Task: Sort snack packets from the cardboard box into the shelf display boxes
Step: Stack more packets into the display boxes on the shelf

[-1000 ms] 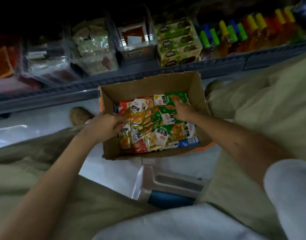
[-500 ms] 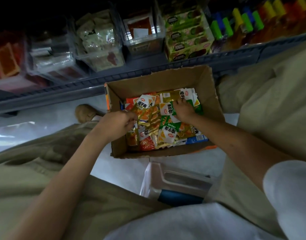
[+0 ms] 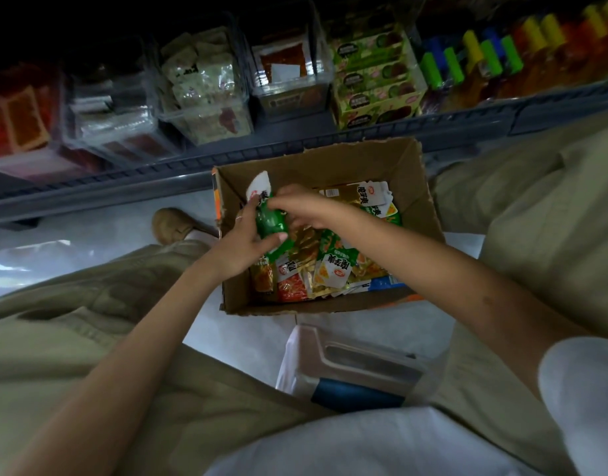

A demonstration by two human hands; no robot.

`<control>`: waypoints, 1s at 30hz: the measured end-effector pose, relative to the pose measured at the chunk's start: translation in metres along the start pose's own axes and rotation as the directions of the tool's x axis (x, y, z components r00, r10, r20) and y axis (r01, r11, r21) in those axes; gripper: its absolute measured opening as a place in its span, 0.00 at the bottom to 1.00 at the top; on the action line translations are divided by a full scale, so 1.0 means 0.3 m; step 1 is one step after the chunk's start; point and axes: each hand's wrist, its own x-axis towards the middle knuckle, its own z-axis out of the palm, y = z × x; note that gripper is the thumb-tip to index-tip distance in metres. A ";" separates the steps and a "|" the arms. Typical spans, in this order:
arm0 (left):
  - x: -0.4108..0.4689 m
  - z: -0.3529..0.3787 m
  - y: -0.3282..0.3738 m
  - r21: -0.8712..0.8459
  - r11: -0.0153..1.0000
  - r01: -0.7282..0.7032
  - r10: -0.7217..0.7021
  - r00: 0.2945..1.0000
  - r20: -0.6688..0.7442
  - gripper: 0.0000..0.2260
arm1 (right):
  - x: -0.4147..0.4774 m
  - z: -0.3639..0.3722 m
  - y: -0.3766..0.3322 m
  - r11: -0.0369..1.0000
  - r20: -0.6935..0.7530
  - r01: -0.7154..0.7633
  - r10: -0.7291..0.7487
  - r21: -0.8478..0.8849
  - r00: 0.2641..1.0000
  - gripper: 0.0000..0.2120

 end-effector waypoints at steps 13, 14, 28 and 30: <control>0.011 0.010 0.041 -0.302 0.952 0.048 -0.150 0.933 -0.326 0.20 | 0.025 -0.217 0.314 0.248 -0.283 -0.277 0.011 -0.928 0.959 0.25; 0.011 0.016 0.044 -0.295 0.955 0.044 -0.140 0.939 -0.314 0.19 | 0.029 -0.225 0.359 0.197 -0.278 -0.279 0.031 -0.940 0.960 0.29; 0.007 0.029 0.051 -0.218 0.976 0.009 -0.076 0.950 -0.302 0.18 | 0.011 -0.193 0.414 0.216 -0.243 -0.177 -0.333 -0.960 0.911 0.18; 0.007 0.027 0.053 -0.242 0.970 -0.003 -0.079 0.941 -0.329 0.22 | 0.012 -0.194 0.367 0.428 -0.328 -0.156 -0.364 -0.890 0.872 0.16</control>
